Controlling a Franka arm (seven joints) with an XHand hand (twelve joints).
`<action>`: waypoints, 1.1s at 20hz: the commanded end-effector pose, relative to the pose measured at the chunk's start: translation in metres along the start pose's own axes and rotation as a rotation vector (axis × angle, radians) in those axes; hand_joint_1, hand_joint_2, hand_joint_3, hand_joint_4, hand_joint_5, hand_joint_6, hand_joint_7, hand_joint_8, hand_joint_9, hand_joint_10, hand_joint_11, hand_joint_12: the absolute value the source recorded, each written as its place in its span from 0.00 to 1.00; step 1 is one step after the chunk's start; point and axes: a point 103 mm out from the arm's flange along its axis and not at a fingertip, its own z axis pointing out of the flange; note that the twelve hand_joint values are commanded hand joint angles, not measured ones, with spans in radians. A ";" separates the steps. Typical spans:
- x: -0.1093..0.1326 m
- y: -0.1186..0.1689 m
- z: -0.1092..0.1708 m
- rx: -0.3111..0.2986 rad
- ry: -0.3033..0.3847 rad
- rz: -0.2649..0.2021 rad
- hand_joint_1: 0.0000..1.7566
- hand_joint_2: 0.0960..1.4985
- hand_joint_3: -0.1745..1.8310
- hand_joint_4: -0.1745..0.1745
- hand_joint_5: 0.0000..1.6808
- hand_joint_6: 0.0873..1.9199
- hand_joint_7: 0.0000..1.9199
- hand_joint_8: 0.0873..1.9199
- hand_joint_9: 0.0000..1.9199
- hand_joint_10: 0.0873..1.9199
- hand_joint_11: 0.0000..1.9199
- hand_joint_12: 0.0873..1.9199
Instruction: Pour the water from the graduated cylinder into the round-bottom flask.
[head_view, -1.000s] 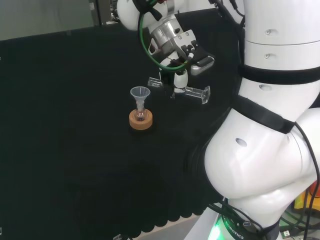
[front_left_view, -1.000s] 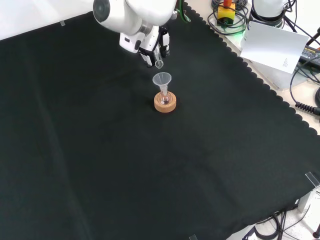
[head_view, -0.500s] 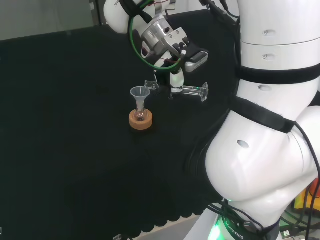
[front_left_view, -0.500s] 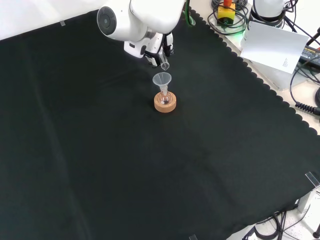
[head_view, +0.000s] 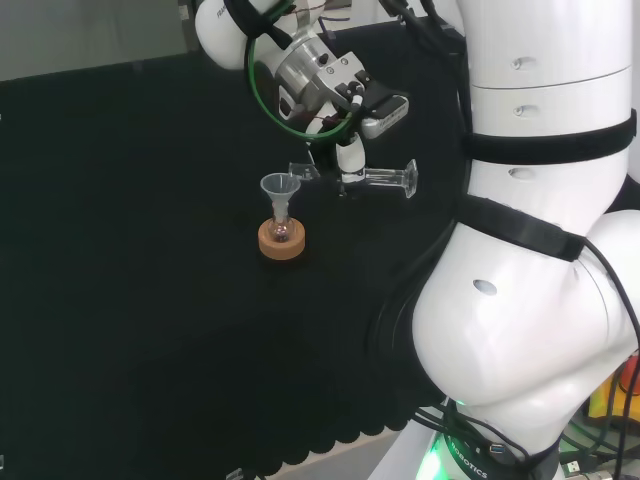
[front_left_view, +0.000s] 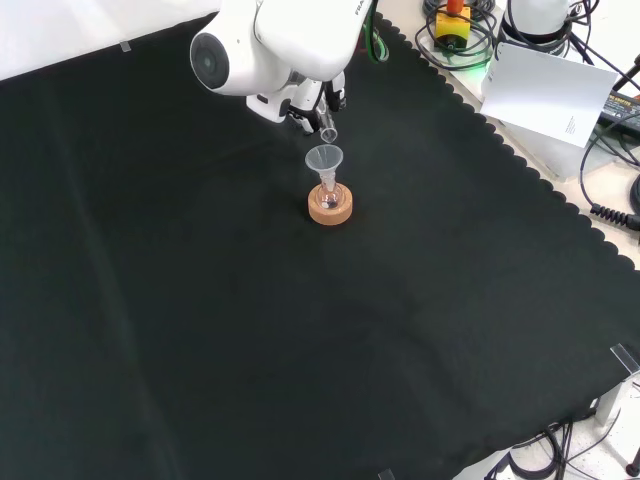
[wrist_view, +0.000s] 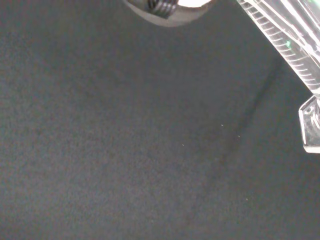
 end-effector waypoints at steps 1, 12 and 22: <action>-0.001 -0.002 -0.003 0.019 -0.014 0.019 0.71 0.68 0.08 0.58 0.65 0.40 0.63 0.31 0.79 0.00 0.67 0.36; 0.001 -0.004 -0.010 0.059 -0.040 0.043 0.72 0.68 0.08 0.58 0.65 0.39 0.64 0.31 0.79 0.00 0.67 0.36; 0.005 -0.007 -0.014 0.093 -0.055 0.071 0.72 0.67 0.08 0.58 0.65 0.39 0.64 0.30 0.79 0.00 0.67 0.36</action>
